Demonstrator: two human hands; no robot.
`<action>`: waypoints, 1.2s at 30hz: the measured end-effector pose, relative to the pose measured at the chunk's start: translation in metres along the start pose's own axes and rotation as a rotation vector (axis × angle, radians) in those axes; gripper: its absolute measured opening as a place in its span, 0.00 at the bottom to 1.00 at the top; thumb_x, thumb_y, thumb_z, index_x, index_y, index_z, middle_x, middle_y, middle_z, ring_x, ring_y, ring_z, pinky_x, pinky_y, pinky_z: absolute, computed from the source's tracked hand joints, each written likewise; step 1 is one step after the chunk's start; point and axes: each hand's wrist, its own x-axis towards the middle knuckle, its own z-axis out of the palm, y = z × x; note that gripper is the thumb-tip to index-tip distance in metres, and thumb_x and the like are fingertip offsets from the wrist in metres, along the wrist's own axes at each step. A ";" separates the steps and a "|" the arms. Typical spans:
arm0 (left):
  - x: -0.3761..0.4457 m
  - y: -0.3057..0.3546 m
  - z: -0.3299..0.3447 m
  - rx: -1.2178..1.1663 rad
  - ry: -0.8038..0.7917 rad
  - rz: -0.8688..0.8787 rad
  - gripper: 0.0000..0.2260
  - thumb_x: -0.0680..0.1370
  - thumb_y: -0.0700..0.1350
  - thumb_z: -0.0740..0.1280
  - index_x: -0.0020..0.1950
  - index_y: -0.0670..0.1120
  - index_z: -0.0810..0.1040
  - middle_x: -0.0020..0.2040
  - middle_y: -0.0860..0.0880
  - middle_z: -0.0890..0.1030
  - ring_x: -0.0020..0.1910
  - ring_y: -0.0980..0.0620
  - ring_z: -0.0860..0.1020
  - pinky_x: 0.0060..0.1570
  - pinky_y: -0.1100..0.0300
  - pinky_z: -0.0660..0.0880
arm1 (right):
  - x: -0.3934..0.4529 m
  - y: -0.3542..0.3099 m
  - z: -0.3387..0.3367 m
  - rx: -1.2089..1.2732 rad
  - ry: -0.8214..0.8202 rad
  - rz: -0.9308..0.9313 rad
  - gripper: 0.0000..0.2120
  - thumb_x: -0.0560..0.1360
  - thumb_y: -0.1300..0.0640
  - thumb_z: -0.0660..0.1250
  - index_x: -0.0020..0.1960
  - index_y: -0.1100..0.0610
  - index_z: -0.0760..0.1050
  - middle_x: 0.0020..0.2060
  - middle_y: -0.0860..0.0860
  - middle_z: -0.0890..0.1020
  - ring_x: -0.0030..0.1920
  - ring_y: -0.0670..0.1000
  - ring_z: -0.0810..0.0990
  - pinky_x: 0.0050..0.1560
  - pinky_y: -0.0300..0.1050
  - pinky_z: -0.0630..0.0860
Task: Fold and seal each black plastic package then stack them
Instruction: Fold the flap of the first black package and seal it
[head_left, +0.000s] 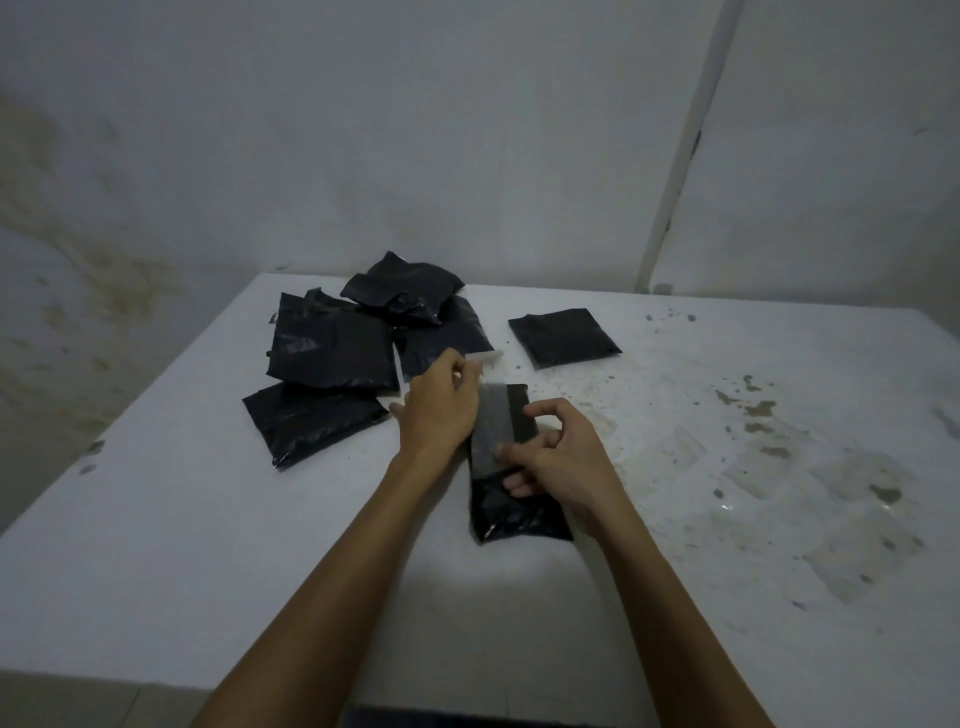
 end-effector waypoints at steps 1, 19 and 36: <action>0.000 -0.001 0.000 -0.023 0.001 0.003 0.12 0.84 0.57 0.59 0.42 0.55 0.72 0.37 0.55 0.78 0.45 0.48 0.78 0.63 0.30 0.70 | 0.002 -0.004 -0.002 -0.047 0.005 0.009 0.24 0.74 0.58 0.78 0.65 0.53 0.70 0.38 0.59 0.85 0.31 0.54 0.85 0.35 0.46 0.82; -0.014 -0.008 0.005 -0.084 -0.015 0.083 0.13 0.85 0.62 0.53 0.42 0.61 0.68 0.36 0.54 0.81 0.43 0.49 0.82 0.62 0.27 0.72 | 0.085 -0.025 0.005 -0.190 0.043 -0.556 0.15 0.75 0.68 0.74 0.59 0.57 0.82 0.46 0.50 0.85 0.47 0.44 0.84 0.51 0.39 0.82; -0.015 -0.007 0.005 -0.114 -0.026 0.116 0.16 0.82 0.65 0.52 0.42 0.58 0.67 0.32 0.52 0.76 0.38 0.46 0.76 0.56 0.29 0.73 | 0.095 -0.023 0.018 -0.145 0.176 -0.494 0.17 0.81 0.49 0.69 0.40 0.60 0.84 0.31 0.52 0.83 0.32 0.44 0.80 0.40 0.40 0.78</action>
